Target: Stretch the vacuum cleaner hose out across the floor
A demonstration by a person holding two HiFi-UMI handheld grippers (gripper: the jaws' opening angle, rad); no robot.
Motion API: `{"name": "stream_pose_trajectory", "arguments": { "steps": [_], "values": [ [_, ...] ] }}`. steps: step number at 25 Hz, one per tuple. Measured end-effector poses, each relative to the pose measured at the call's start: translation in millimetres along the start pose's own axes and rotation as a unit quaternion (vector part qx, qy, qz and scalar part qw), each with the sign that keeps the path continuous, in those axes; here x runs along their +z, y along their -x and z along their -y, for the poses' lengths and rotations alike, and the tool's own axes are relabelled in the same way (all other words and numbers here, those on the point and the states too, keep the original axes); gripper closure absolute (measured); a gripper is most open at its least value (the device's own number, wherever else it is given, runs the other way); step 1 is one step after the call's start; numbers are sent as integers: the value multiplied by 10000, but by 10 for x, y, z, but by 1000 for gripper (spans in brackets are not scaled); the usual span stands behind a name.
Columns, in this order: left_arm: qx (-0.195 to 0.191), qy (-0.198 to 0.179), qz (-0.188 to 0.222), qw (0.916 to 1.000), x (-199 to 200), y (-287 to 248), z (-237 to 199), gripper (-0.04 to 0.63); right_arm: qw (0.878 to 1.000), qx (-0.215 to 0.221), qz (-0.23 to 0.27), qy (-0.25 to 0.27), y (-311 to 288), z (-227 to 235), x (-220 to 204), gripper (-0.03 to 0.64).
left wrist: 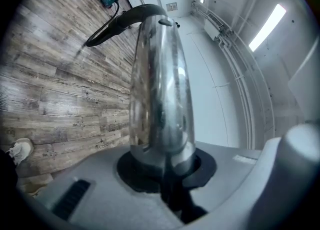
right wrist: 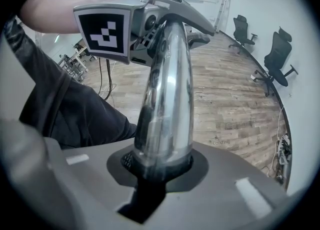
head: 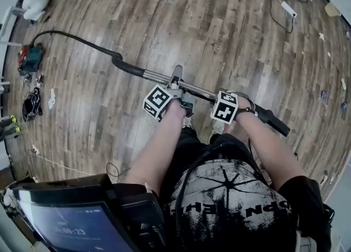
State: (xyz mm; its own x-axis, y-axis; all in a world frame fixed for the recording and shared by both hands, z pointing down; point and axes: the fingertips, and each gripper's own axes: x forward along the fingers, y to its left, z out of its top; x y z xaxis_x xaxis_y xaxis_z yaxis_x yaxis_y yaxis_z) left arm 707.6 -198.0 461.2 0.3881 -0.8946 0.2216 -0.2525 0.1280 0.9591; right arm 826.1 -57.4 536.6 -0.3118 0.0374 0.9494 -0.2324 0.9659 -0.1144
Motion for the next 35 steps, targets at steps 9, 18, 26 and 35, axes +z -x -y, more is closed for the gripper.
{"name": "stream_pose_trajectory", "arguments": {
  "steps": [9,18,26,35],
  "values": [
    [350,-340,-795,9956,-535,99,-72,382,9967,-188,-288,733,38,153,-371,537],
    [686,-604,-1135,9893,-907,543,-226,507,9976,-154,-507,438,-171,334,-586,535],
    [110,-2080,-2255,9517,-810,457,-351,595,9935,-118,-1124,-156,-644,532,-910,535],
    [-584,-3679,-2791,8851,-1131,113,-759,595,9952,-290,-935,-77,-1413,746,-1553,537]
  ]
}}
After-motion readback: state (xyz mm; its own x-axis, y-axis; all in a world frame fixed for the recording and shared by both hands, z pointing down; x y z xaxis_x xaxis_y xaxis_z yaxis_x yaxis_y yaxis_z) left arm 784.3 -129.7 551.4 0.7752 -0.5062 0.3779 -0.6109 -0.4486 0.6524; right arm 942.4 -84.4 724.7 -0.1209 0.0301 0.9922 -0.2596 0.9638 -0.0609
